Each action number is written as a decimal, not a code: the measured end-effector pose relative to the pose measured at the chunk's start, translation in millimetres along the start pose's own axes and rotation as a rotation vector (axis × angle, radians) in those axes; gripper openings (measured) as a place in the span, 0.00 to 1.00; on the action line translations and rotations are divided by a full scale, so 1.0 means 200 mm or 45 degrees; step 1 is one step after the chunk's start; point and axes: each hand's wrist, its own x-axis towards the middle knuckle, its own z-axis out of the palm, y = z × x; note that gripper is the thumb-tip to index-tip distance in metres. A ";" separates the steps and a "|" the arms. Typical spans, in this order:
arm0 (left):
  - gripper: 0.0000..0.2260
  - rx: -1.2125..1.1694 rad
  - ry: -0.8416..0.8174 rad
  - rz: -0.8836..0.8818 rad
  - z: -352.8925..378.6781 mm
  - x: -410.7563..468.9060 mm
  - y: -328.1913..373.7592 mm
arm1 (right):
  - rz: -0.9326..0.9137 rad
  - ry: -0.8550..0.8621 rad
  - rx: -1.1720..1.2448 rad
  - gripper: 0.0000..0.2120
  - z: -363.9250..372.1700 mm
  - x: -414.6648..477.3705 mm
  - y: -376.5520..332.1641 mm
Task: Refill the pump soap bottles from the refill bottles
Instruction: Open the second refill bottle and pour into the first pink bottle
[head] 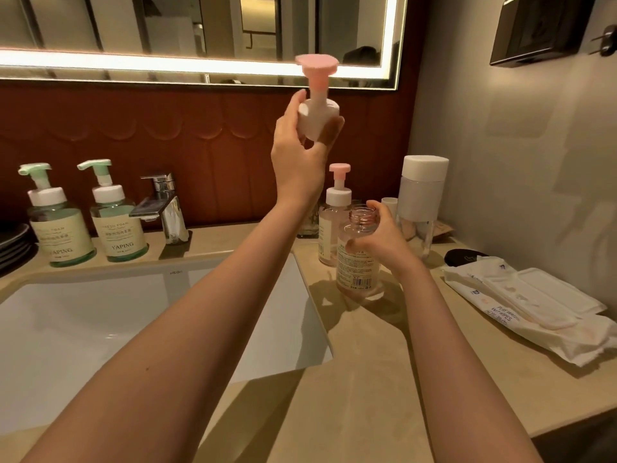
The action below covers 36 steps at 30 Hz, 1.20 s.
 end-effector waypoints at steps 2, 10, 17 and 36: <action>0.29 0.224 -0.170 0.143 -0.03 -0.03 -0.02 | 0.007 0.012 0.006 0.44 0.00 0.00 0.01; 0.25 0.612 -0.671 -0.277 -0.10 -0.26 -0.27 | 0.043 -0.051 0.122 0.41 -0.11 0.00 0.03; 0.24 0.616 -0.660 -0.409 -0.01 -0.32 -0.40 | 0.023 -0.068 0.083 0.39 -0.13 -0.01 0.04; 0.31 0.916 -0.988 -0.331 0.09 -0.44 -0.41 | 0.085 -0.080 0.357 0.26 -0.22 -0.02 0.07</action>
